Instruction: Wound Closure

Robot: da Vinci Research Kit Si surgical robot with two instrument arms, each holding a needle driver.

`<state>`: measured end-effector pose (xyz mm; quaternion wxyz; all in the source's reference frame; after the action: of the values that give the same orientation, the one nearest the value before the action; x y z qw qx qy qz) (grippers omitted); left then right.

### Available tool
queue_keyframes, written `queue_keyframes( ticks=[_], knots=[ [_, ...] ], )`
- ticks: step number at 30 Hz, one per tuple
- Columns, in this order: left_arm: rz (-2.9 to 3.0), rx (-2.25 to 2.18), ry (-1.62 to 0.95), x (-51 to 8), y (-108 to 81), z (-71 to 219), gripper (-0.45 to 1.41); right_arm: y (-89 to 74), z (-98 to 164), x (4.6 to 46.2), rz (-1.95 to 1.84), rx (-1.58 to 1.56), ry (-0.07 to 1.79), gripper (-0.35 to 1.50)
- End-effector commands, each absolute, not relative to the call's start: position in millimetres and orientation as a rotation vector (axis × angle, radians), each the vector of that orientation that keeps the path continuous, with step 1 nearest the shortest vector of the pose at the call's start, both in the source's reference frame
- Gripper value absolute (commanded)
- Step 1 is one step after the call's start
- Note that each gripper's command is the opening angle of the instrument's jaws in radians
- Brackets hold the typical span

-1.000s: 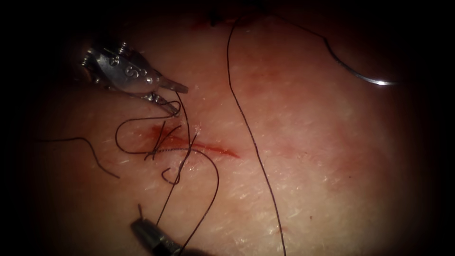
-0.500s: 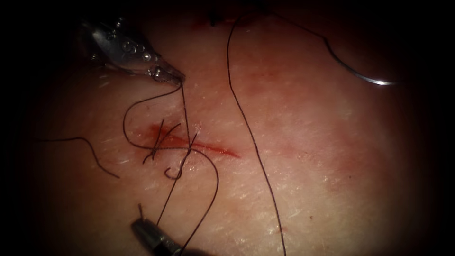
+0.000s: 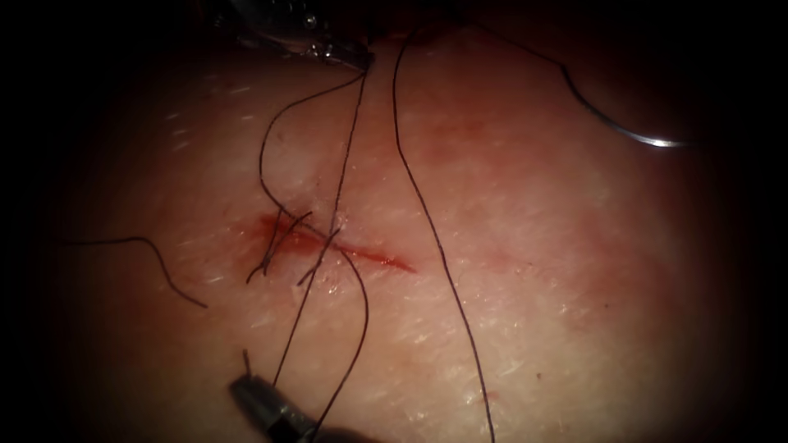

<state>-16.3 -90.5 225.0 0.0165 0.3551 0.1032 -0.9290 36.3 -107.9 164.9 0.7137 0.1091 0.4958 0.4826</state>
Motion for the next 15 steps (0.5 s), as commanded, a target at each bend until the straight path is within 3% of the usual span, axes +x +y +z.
queue_keyframes(
  ticks=[1, 15],
  knots=[
    [-2.894, 1.112, 0.322, -17.4, -91.1, 225.5, -0.45, -109.8, 164.3, 37.2, 1.065, 0.262, 1.1, -0.35],
    [-2.919, 1.135, 0.274, -20.0, -89.6, 229.2, -0.45, -112.3, 163.9, 38.2, 0.972, 0.353, 1.107, -0.35]
  ],
)
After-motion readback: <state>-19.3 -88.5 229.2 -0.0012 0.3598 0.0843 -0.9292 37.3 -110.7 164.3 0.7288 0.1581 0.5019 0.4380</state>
